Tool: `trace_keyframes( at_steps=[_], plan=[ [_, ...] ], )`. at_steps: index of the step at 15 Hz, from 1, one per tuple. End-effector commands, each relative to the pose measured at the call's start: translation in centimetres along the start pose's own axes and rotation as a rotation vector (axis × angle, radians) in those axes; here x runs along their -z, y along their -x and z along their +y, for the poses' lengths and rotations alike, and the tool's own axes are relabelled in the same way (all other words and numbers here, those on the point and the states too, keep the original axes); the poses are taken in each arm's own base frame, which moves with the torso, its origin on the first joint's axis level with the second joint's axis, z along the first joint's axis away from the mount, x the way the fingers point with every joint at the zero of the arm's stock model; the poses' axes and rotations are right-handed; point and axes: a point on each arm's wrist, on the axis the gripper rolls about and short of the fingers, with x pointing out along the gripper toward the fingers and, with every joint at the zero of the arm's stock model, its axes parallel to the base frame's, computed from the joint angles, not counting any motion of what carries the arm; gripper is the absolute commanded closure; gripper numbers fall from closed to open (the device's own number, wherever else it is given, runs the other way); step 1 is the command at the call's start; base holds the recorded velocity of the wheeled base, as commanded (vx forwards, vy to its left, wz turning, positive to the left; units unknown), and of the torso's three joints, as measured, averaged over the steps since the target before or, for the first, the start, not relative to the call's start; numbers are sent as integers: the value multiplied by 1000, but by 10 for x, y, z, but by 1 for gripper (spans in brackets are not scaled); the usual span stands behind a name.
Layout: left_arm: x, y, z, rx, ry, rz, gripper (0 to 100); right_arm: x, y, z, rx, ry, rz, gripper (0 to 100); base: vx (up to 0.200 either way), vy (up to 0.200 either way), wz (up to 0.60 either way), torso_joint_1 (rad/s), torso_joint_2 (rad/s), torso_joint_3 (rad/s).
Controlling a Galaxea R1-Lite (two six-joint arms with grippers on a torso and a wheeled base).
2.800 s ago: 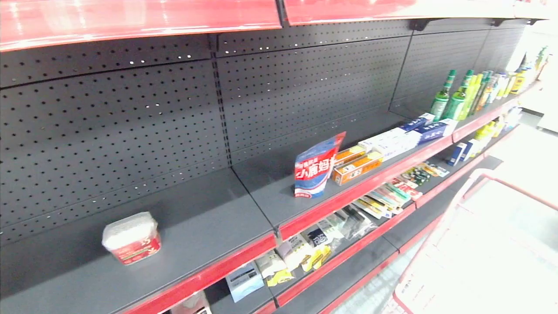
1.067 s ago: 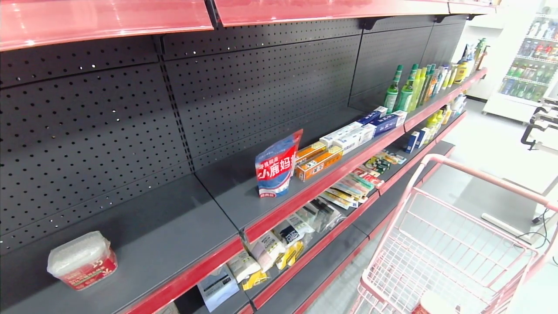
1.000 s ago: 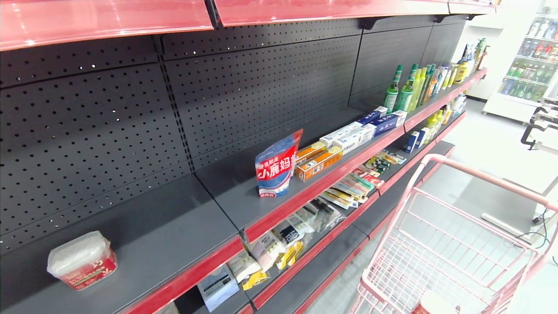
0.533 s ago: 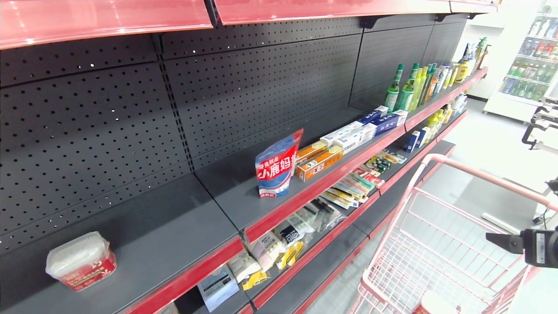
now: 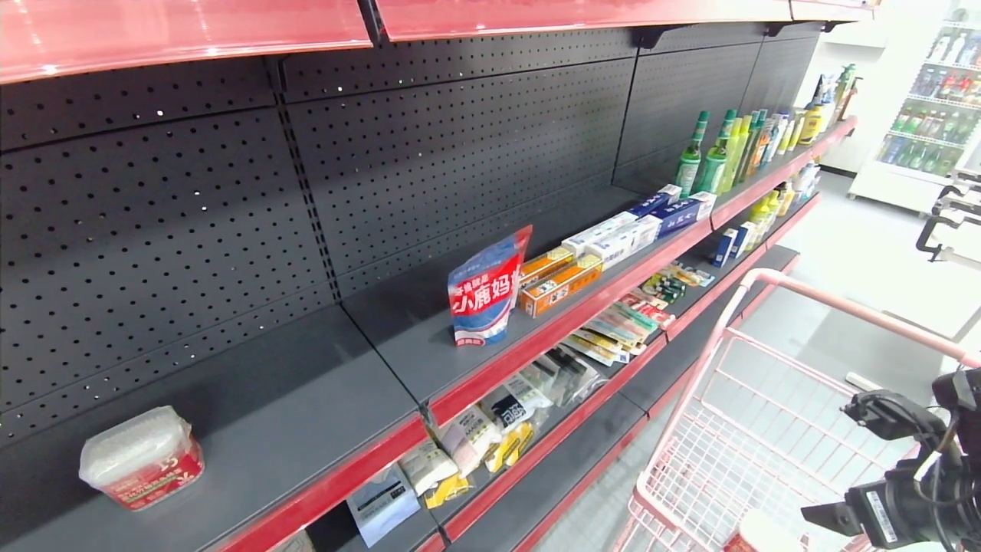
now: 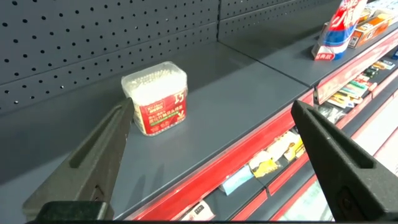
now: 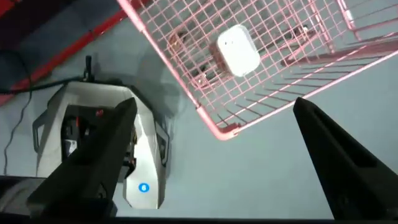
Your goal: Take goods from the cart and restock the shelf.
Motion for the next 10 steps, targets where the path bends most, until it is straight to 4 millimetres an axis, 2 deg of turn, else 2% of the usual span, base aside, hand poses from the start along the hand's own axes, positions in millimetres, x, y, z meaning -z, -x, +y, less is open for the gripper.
trace_keyframes(
  at_steps=[1, 4, 7, 9, 10],
  plan=[
    [0, 0, 0, 0, 0, 2, 0, 0, -6, 0, -9, 2, 27, 0, -200, -200, 0, 12, 7, 2],
    [0, 0, 0, -1, 0, 0, 0, 3, -6, 1, -13, 13, 39, 0, -200, -200, 0, -9, 12, 9],
    [0, 0, 0, -1, 1, 2, 0, -2, -16, -1, -19, 44, 55, 0, 0, 0, 0, 0, 0, 0],
    [0, 0, 0, -1, 1, 2, 0, -7, -41, -5, -13, 83, 36, 0, 0, 0, 0, 0, 0, 0],
    [0, 0, 0, 0, 0, 0, 0, -7, -47, -5, -14, 107, 36, 0, 0, 0, 0, 0, 0, 0]
  ],
)
